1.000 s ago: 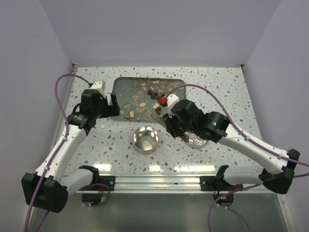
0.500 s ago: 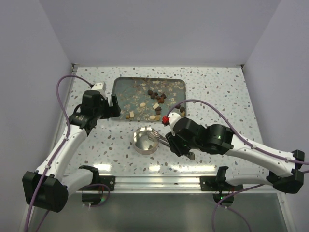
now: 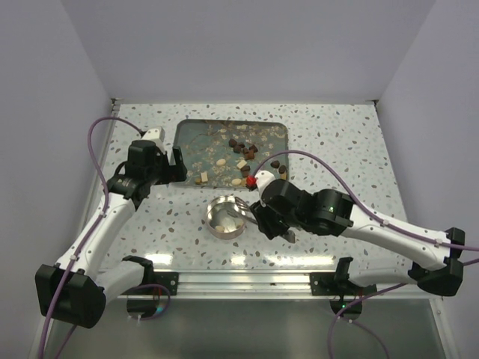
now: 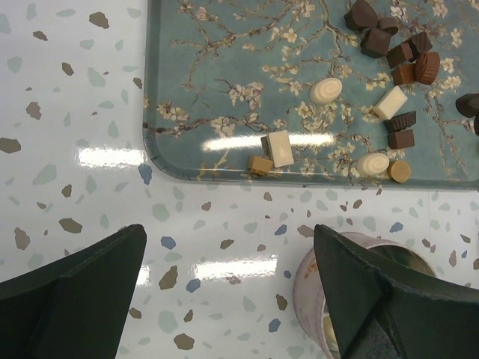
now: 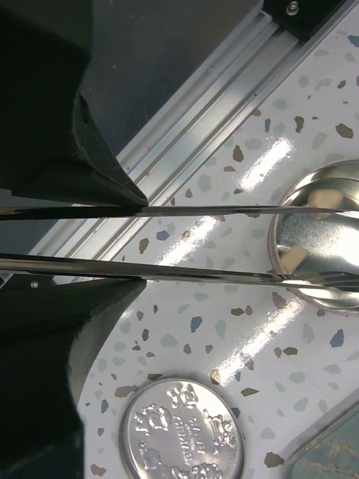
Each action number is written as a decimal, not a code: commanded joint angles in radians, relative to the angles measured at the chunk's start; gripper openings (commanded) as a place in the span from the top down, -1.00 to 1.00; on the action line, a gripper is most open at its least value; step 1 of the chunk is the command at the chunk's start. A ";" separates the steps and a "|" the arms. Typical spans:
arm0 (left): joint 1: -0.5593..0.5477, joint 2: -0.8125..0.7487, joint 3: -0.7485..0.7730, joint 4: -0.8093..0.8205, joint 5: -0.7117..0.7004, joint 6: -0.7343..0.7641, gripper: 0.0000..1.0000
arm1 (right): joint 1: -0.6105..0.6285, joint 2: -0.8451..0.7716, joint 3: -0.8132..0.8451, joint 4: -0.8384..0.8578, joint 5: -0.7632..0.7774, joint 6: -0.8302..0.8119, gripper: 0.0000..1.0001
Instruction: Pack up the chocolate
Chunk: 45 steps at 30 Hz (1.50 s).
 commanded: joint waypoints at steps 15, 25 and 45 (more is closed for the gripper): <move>0.000 0.019 0.002 0.039 -0.018 0.009 -1.00 | -0.235 0.299 0.211 0.299 -0.081 -0.180 0.17; 0.002 0.008 -0.005 0.018 -0.028 0.016 -1.00 | -0.243 0.500 0.286 0.385 -0.105 -0.168 0.17; 0.002 0.001 -0.044 0.021 -0.025 0.052 -1.00 | -0.243 0.700 0.407 0.373 -0.018 -0.160 0.16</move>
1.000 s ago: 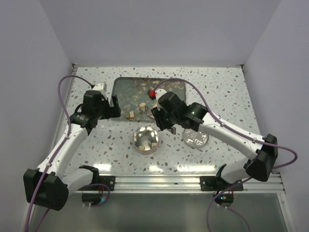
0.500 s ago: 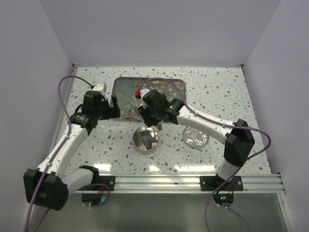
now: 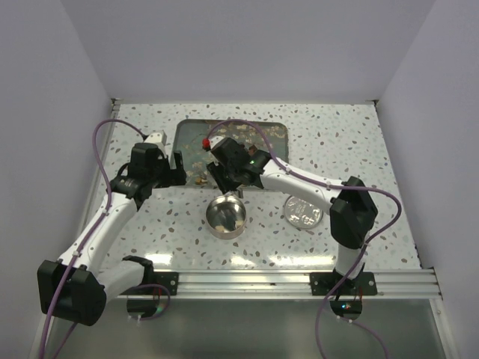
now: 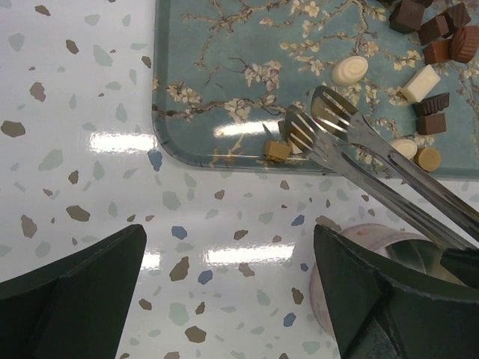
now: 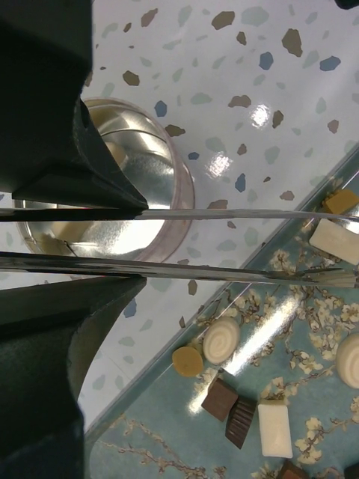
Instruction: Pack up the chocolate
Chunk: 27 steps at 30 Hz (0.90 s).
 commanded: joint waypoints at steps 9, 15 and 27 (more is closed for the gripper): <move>0.003 -0.029 -0.022 0.019 -0.013 0.054 -1.00 | 0.001 0.059 0.085 0.007 0.035 -0.003 0.16; 0.005 -0.033 -0.028 0.024 -0.010 0.048 -1.00 | 0.001 0.066 0.096 -0.013 0.046 -0.011 0.18; 0.006 -0.036 -0.036 0.036 -0.002 0.036 -1.00 | 0.002 0.023 0.090 -0.072 0.097 -0.007 0.47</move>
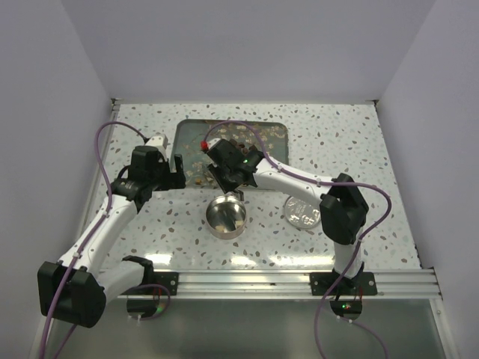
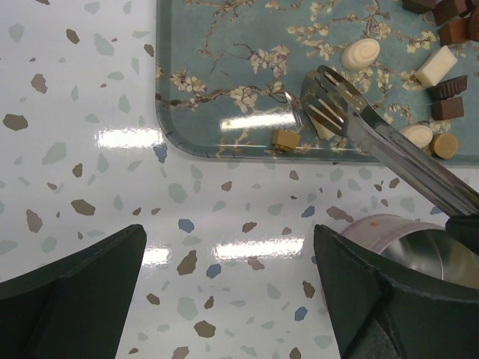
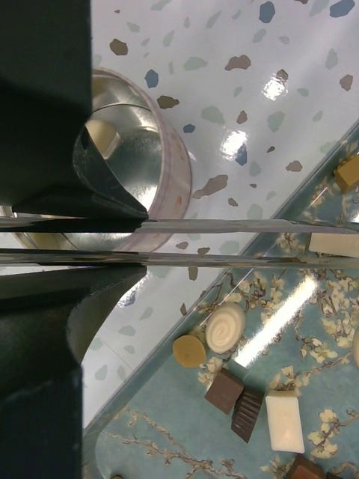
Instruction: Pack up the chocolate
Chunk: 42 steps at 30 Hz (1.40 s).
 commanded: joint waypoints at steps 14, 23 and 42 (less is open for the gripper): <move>0.005 -0.017 -0.012 0.069 0.023 -0.029 -1.00 | -0.001 -0.283 0.015 -0.120 0.103 -0.014 0.45; 0.005 0.003 0.000 0.080 0.026 -0.046 -1.00 | 0.089 -0.526 -0.170 -0.258 0.086 0.035 0.45; 0.005 -0.024 0.010 0.043 0.022 -0.069 -1.00 | 0.214 -0.695 -0.321 -0.303 0.057 0.175 0.48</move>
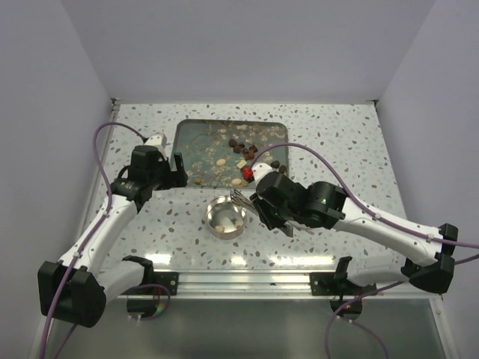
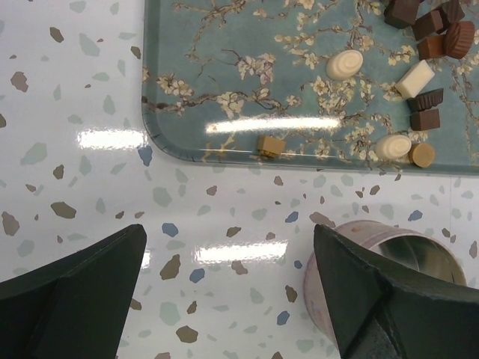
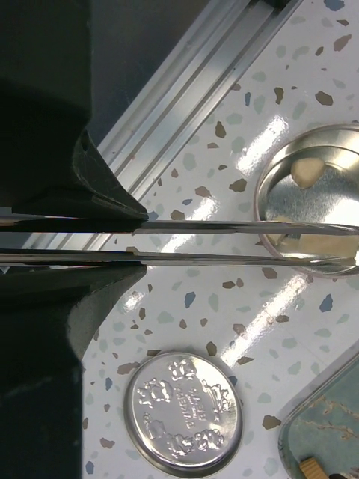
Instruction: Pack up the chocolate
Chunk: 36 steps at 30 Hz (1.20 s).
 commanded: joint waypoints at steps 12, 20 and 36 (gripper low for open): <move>0.004 -0.067 0.001 -0.013 -0.004 -0.010 -1.00 | 0.054 0.028 0.024 0.052 -0.010 0.015 0.26; 0.004 -0.082 0.000 -0.025 -0.006 0.010 -1.00 | 0.058 0.052 0.053 0.053 0.002 0.009 0.21; 0.007 -0.057 0.038 -0.023 -0.018 0.033 -1.00 | 0.042 0.324 0.311 0.171 0.025 -0.137 0.26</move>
